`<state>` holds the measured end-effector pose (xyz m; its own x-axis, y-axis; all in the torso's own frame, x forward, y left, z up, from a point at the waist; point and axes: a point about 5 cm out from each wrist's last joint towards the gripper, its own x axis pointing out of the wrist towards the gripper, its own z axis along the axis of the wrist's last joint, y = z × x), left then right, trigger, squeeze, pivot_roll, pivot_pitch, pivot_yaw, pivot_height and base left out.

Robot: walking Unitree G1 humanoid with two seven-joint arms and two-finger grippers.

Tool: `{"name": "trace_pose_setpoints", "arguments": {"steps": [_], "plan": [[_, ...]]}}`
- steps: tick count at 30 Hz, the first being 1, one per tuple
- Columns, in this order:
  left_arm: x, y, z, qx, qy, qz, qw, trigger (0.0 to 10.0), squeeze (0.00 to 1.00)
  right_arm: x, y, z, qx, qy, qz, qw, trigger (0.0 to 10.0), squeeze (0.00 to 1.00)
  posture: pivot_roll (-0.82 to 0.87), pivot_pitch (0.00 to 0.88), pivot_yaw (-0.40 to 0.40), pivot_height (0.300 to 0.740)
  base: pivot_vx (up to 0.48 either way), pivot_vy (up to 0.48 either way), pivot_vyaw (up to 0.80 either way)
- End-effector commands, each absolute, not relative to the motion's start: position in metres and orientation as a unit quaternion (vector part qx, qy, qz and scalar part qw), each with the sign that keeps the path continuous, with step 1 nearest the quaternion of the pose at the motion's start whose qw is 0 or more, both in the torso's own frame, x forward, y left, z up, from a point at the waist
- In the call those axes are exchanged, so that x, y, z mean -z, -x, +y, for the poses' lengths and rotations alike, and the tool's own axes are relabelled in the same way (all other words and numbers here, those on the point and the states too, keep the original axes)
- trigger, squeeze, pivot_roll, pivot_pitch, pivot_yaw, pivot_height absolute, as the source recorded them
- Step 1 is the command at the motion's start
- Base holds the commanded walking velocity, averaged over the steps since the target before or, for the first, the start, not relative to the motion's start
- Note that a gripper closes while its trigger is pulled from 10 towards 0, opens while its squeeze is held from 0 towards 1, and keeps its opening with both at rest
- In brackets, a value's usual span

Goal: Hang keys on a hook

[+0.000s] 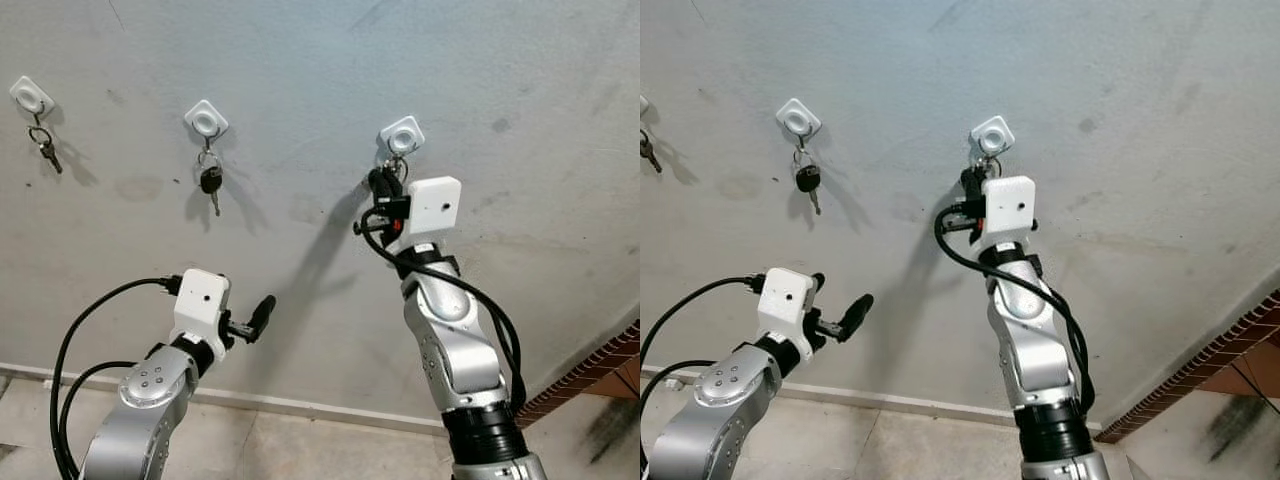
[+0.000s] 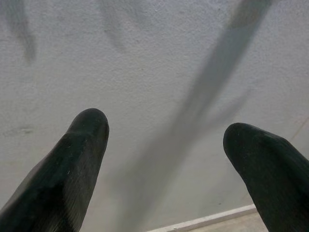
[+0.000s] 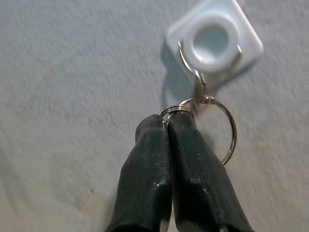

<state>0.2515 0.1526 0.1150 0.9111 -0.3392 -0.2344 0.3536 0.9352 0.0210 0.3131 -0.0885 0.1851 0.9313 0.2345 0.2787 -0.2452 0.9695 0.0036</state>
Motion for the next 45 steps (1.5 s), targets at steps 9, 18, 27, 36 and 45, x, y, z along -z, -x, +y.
{"name": "trace_pose_setpoints", "arguments": {"steps": [9,18,27,36,45], "plan": [[-0.119,-0.255,0.148,0.188,-0.035,0.109,0.975,10.0,0.00,-0.162,-0.290,-0.103,-0.112,-0.007,-0.104,0.988,10.0,0.00,0.21,0.022,-0.031,0.740,0.000,0.000,0.00],[-0.121,-0.259,0.146,0.194,-0.036,0.106,0.975,10.0,0.00,-0.176,-0.289,-0.106,-0.094,-0.005,-0.132,0.987,10.0,0.00,0.21,0.016,-0.024,0.740,0.000,0.000,0.00],[-0.121,-0.259,0.144,0.195,-0.037,0.105,0.974,10.0,0.00,-0.207,-0.294,-0.089,-0.118,-0.023,-0.179,0.976,10.0,0.00,0.21,0.016,-0.026,0.740,0.000,0.000,0.00],[-0.121,-0.259,0.144,0.195,-0.038,0.106,0.974,10.0,0.00,-0.211,-0.300,-0.074,-0.138,-0.037,-0.184,0.973,10.0,0.00,0.22,0.019,-0.025,0.740,0.000,0.000,0.00],[-0.121,-0.258,0.144,0.195,-0.038,0.105,0.974,10.0,0.00,-0.196,-0.305,-0.060,-0.161,-0.059,-0.148,0.974,10.0,0.00,0.22,0.021,-0.027,0.740,0.000,0.000,0.00]]}}
